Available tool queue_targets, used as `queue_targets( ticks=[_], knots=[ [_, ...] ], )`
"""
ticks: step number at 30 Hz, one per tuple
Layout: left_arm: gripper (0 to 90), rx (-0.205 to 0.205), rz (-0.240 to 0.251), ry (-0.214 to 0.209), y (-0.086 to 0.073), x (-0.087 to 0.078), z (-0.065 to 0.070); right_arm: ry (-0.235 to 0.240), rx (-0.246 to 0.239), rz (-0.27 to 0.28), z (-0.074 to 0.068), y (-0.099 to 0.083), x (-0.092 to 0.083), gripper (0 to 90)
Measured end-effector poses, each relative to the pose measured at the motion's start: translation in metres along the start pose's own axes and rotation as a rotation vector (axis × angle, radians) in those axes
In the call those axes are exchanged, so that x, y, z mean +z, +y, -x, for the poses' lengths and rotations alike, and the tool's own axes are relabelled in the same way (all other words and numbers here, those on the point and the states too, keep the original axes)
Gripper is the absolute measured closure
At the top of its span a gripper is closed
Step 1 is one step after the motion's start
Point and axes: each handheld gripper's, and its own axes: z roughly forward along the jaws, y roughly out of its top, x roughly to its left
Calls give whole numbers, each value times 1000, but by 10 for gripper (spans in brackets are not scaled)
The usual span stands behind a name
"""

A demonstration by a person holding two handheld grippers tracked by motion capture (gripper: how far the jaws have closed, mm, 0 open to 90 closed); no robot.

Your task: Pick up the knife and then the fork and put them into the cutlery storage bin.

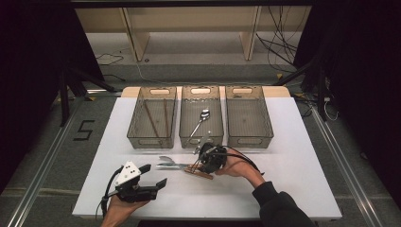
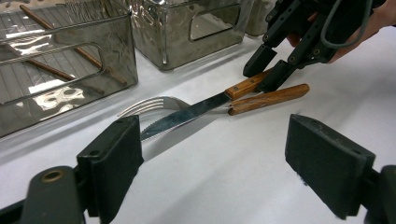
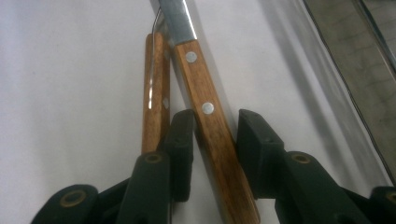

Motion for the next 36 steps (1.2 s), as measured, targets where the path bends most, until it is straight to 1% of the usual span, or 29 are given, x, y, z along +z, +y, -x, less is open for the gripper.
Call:
queue_targets(
  ticks=[1,2,5,8,12,17,20,21,22,23,25,29,30,33,34,36],
  knots=[
    [185,-1,0,-1,0,0,0,-2,-7,-3,-1,1,0,682],
    [185,-2,-1,-2,0,0,0,-5,-26,-3,0,1,0,687],
    [185,1,-2,-2,0,1,0,-2,-45,-7,-1,2,1,698],
    [186,-1,-3,-4,0,0,0,-11,-63,-21,-5,4,0,718],
    [186,-3,-5,-7,0,1,0,-6,-86,-22,-5,4,0,733],
    [187,0,-19,-8,-1,3,0,-13,-133,-15,-7,4,0,755],
    [187,-3,-15,-7,-1,2,-1,-5,-133,-27,-8,5,0,758],
    [187,-4,-14,-6,-1,2,-1,-7,-149,-35,-8,6,-1,760],
    [188,-6,-13,-6,-1,2,-1,-7,-147,-31,-9,6,0,761],
    [188,-5,-13,-6,-1,2,-1,-11,-170,-36,-9,6,-1,761],
    [189,-6,-12,-6,-1,2,-2,-16,-182,-33,-9,6,-1,762],
    [190,-7,-12,-5,-1,2,-2,-25,-198,-25,-10,6,0,763],
    [190,-7,-13,-5,-1,2,-2,-24,-207,-31,-10,7,-1,763],
    [190,-9,-10,-3,-1,1,-2,-35,-206,-18,-12,8,0,763],
    [190,-10,-9,-3,-1,1,-3,-36,-212,-12,-12,8,-1,763],
    [190,-18,-4,-5,-1,1,-3,-44,-198,-3,-12,8,-2,764]
  ],
)
